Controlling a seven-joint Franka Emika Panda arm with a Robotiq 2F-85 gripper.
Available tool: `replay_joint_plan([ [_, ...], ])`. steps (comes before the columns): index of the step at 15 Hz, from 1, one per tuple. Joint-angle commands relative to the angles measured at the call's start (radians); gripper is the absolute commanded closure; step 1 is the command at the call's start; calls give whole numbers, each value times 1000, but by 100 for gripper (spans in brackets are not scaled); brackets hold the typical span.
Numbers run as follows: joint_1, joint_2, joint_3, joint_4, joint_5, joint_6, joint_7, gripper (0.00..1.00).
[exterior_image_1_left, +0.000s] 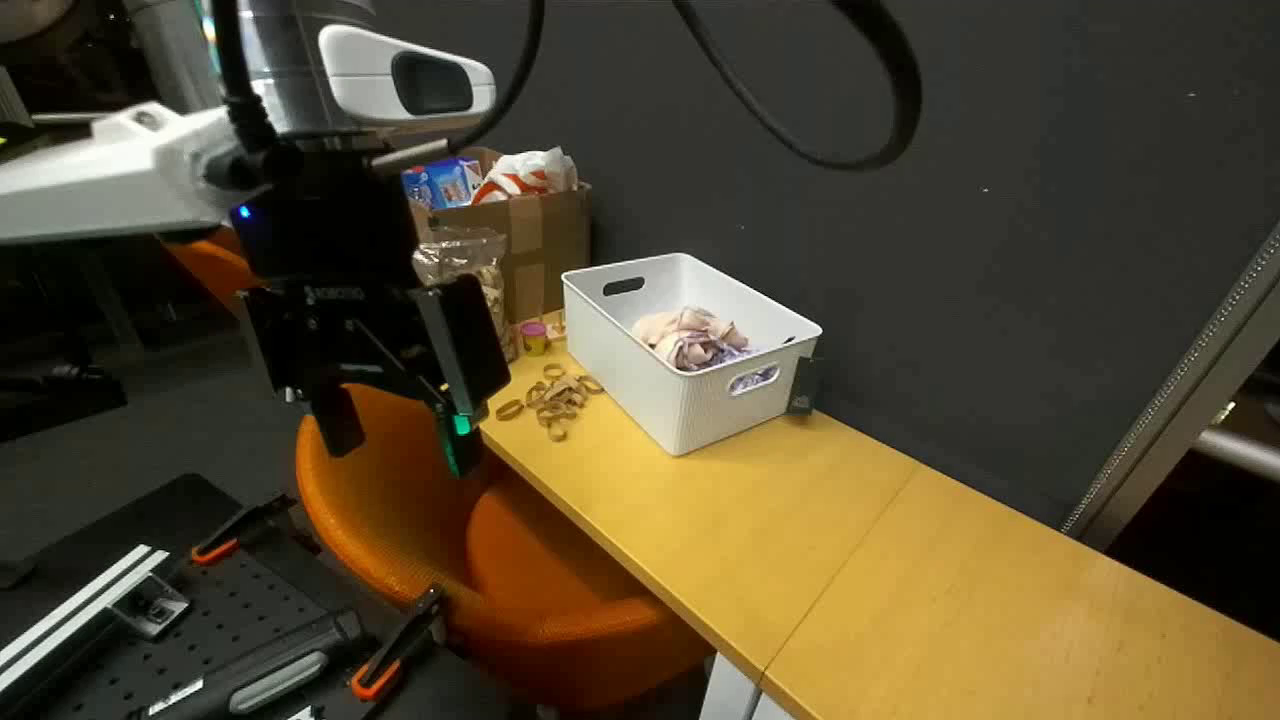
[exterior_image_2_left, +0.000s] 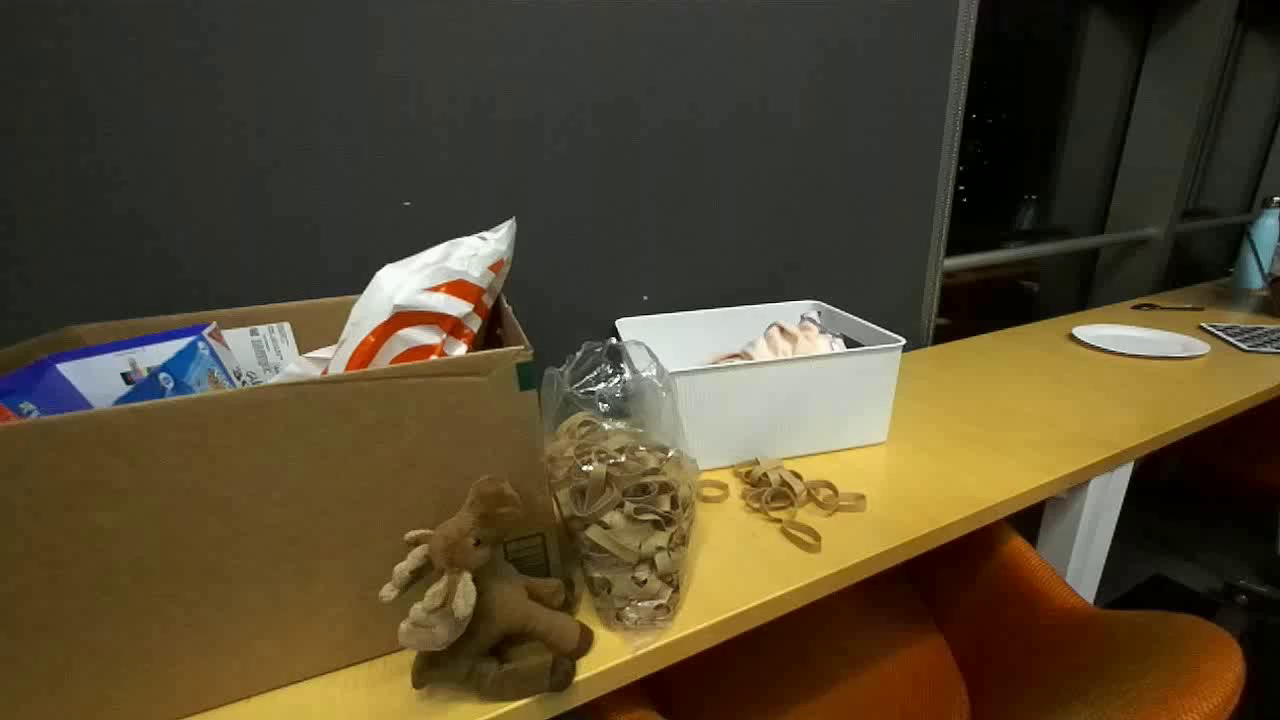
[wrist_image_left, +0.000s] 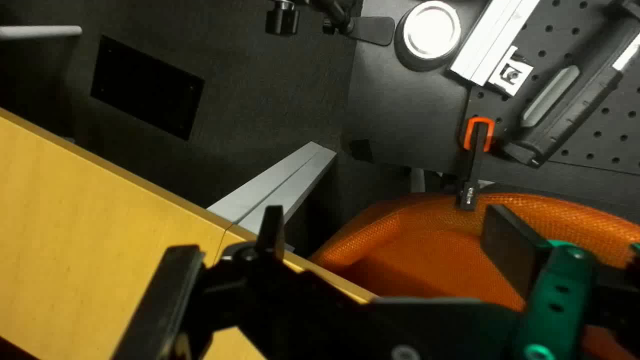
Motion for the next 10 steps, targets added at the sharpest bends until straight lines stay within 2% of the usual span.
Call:
replay_joint_plan([
  [1,7,-1,-5,4,-3,-4,3,0],
  [6,7,-2,-5,7,-3,-4,3,0],
  [8,27,47,-5,36,3,8,-14,0],
  [10,43,83,24,42,-10,18,13,0],
])
